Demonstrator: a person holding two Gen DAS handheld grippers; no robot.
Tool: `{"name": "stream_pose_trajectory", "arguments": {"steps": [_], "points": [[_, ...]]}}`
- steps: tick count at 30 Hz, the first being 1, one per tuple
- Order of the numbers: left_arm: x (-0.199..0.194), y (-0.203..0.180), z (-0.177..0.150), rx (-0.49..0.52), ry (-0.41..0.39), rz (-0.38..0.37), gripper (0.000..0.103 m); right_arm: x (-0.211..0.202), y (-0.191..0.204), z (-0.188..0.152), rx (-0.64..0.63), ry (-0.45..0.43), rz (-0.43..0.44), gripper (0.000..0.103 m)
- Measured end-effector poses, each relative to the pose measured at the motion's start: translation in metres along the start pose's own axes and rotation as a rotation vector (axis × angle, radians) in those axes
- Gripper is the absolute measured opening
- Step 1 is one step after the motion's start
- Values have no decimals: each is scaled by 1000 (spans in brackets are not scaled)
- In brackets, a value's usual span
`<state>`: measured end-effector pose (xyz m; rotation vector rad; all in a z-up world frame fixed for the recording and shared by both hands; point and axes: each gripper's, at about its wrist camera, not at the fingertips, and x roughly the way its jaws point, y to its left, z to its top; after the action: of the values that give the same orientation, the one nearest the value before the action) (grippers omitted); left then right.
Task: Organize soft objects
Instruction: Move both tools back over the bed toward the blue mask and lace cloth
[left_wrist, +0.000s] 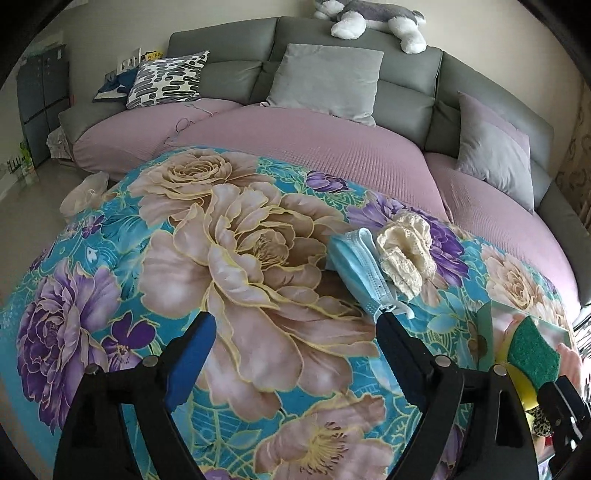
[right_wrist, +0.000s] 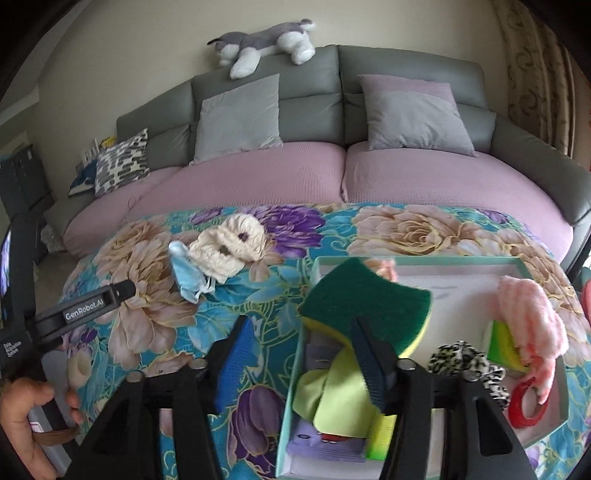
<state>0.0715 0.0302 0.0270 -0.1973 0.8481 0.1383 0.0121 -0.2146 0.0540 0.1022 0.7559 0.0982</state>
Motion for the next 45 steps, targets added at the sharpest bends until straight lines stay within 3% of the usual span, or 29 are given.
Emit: {"name": "stream_pose_trajectory", "arguments": {"steps": [6, 18, 27, 32, 36, 43, 45], "points": [[6, 4, 0, -6, 8, 5, 89, 10, 10, -3, -26, 23, -13, 80], [23, -2, 6, 0, 18, -49, 89, 20, 18, -2, -22, 36, -13, 80], [54, -7, 18, -17, 29, -108, 89, 28, 25, 22, 21, -8, 17, 80], [76, -7, 19, -26, 58, -146, 89, 44, 34, 44, 40, -28, 77, 80], [91, -8, 19, -27, 84, -183, 83, 64, 42, 58, 29, -22, 107, 80], [104, -17, 19, 9, 95, -218, 81, 111, 49, 63, 66, 59, 177, 79], [105, -19, 20, 16, 90, -207, 70, 122, 51, 64, 75, 76, 189, 77]]}}
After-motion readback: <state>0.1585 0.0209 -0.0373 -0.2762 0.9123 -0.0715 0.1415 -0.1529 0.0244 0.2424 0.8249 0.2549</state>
